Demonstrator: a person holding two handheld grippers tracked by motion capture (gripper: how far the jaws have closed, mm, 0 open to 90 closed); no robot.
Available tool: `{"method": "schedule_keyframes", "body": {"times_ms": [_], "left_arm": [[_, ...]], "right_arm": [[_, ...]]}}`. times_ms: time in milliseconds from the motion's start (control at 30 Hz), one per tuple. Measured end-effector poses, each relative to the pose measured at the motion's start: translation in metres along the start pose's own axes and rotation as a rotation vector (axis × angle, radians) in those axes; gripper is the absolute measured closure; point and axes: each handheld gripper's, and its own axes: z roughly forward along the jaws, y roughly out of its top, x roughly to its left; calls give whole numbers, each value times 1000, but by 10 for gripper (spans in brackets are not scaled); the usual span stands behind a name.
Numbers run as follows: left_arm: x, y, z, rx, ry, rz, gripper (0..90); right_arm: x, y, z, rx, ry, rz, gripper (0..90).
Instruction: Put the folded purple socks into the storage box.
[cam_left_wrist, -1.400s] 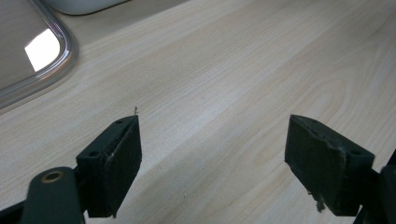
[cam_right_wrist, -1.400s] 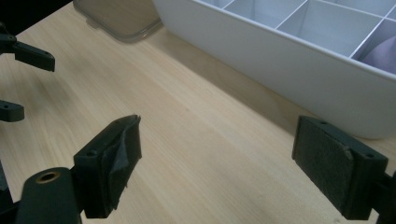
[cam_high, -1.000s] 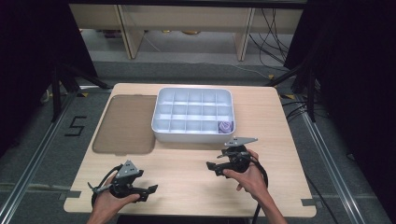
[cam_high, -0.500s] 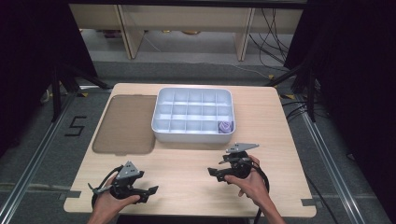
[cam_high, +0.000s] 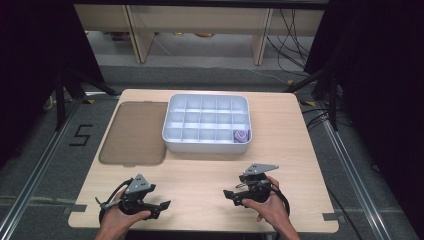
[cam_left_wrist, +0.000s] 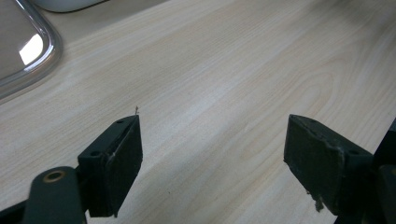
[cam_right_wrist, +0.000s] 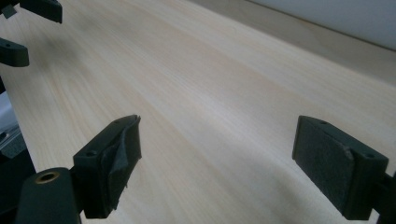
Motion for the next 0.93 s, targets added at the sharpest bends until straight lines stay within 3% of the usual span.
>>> {"method": "schedule_keyframes", "body": {"times_ms": [233, 267, 500, 667, 700, 767, 933], "left_arm": [[-1, -1, 2, 4, 5, -8, 190], [-1, -1, 1, 14, -4, 2, 190], [-1, -1, 2, 15, -9, 12, 190], [-2, -2, 4, 7, 0, -11, 190], [-3, -2, 3, 3, -3, -14, 190], [-2, -1, 3, 11, 2, 7, 190], [-2, -2, 4, 8, -8, 3, 190]], "right_arm": [[6, -9, 1, 14, -3, 0, 164], [7, -11, 1, 25, 20, 0, 165], [11, -14, 2, 38, 7, -13, 164], [11, -18, 4, 53, -2, -27, 164], [13, -20, 4, 56, 1, -10, 164], [12, -20, 5, 57, -1, -33, 164], [10, -21, 6, 55, 8, -36, 164]]}}
